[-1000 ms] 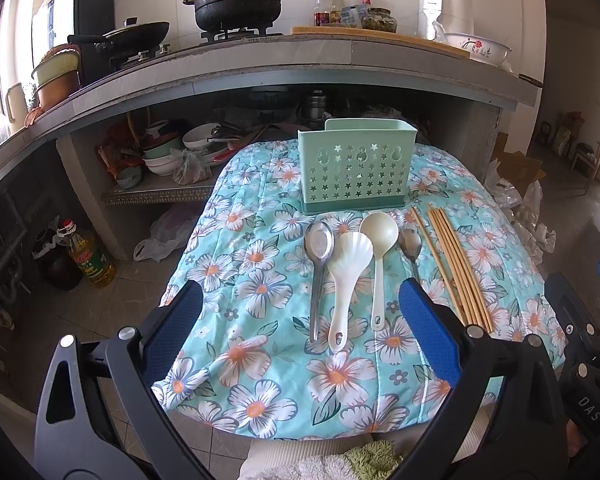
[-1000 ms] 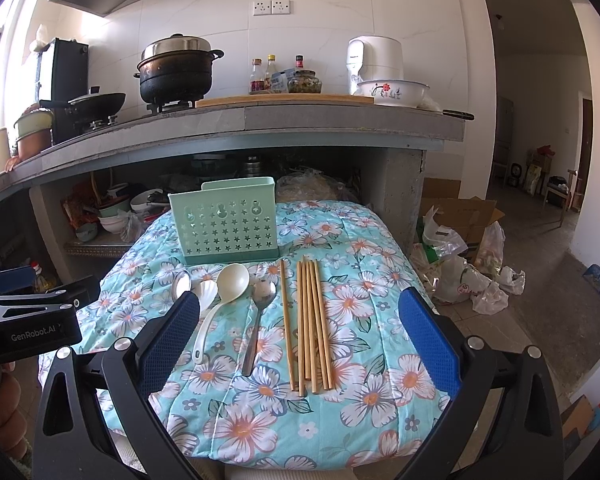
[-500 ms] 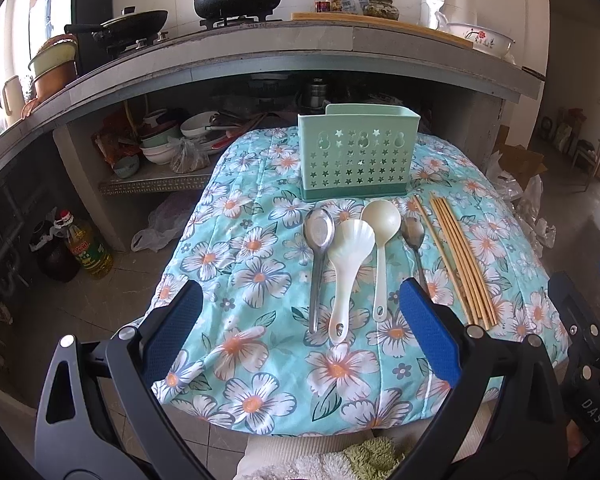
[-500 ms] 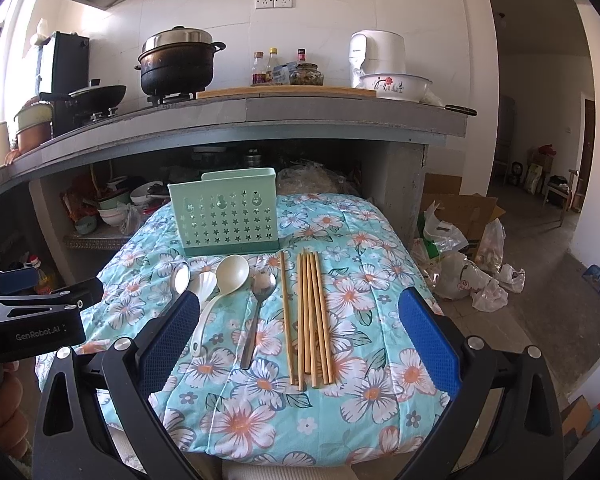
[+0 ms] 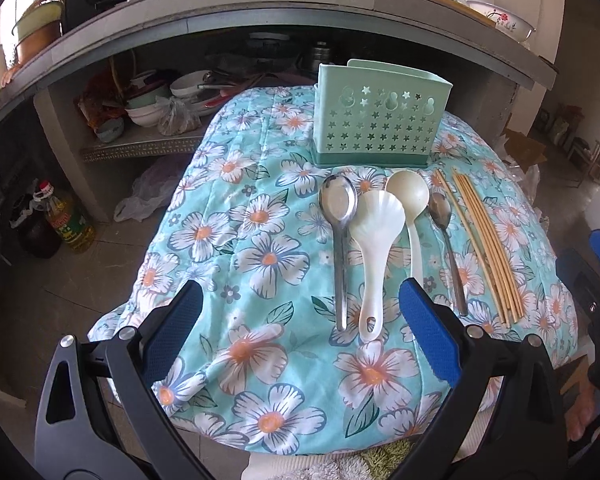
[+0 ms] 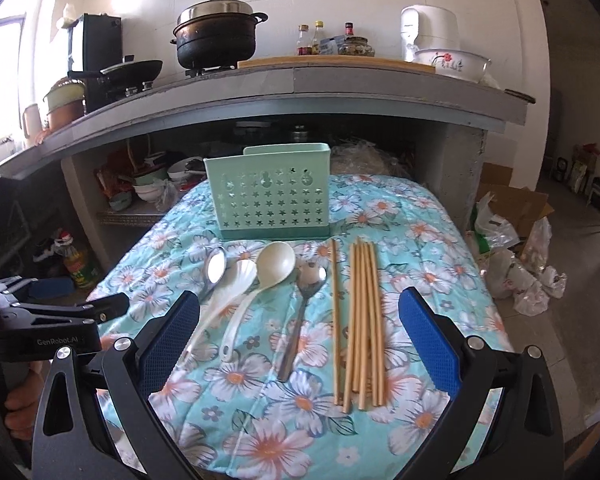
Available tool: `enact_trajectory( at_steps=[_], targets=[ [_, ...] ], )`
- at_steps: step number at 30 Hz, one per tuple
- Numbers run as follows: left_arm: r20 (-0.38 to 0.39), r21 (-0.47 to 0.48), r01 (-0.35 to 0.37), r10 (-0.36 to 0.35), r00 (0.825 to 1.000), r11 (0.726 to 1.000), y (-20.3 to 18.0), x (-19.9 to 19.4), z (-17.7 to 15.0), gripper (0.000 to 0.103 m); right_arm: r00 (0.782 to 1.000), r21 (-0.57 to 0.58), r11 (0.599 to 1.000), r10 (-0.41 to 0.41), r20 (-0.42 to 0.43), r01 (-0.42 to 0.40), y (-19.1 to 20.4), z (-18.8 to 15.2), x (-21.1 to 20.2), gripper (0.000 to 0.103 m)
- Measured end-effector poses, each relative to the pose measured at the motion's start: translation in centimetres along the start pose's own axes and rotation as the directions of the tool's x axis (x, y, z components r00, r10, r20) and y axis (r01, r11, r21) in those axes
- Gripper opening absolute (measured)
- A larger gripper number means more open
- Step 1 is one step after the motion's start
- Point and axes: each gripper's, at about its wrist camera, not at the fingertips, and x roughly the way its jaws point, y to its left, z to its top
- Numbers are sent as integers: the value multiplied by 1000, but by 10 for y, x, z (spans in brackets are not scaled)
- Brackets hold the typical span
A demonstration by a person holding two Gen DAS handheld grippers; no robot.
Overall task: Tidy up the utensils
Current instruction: 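Move the right tool down to the white plastic spoon and close on it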
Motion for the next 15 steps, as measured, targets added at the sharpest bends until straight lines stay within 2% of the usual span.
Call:
enact_trajectory(
  at_steps=[4, 7, 9, 11, 15],
  targets=[
    [12, -46, 151, -151, 988, 987, 23, 16, 15, 95, 1000, 15, 1000, 24, -10, -24, 3, 14, 28, 97],
    [2, -131, 230, -231, 973, 964, 39, 30, 26, 95, 994, 25, 995, 99, -45, -98, 7, 24, 52, 97],
    [-7, -174, 248, -253, 967, 953, 47, 40, 33, 95, 984, 31, 987, 160, -78, -158, 11, 28, 68, 97],
    [1, -191, 246, -250, 968, 950, 53, 47, 39, 95, 967, 46, 974, 224, -124, -220, 15, 30, 87, 89],
    [7, -134, 206, -207, 978, 969, 54, 58, 56, 95, 926, 102, 951, 307, -219, -291, 18, 30, 125, 76]
  ],
)
